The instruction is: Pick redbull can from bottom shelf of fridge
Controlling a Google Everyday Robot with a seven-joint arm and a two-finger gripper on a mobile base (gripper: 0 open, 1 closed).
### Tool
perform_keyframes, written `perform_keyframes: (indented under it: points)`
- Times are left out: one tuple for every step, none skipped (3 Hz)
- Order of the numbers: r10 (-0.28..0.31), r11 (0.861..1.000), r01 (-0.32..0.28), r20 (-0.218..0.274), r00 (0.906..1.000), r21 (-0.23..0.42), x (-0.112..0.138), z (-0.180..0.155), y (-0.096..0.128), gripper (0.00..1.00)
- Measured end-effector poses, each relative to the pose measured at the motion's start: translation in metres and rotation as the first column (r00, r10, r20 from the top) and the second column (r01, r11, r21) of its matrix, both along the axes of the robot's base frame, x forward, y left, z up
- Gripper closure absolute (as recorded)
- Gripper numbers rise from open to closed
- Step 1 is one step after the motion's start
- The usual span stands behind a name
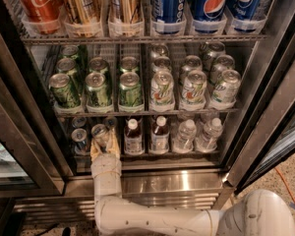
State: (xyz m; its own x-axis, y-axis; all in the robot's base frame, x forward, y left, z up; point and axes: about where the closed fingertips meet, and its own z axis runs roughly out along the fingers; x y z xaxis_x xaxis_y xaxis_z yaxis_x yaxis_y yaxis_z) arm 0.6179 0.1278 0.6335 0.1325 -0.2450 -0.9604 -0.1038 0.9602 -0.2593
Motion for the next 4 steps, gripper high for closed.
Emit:
perform_keyframes:
  points:
    - [0.006,1.0,-0.006,0.024,0.9997,-0.007,-0.005,0.019,-0.002,1.0]
    - [0.017,0.998,-0.018,-0.015,0.9997,-0.056,0.004,0.013,-0.012,1.0]
    - [0.022,0.998,-0.023,-0.027,0.9994,-0.055,0.005,0.01,-0.011,1.0]
    - [0.024,0.999,-0.025,-0.032,0.9992,-0.035,-0.005,0.007,-0.014,1.0]
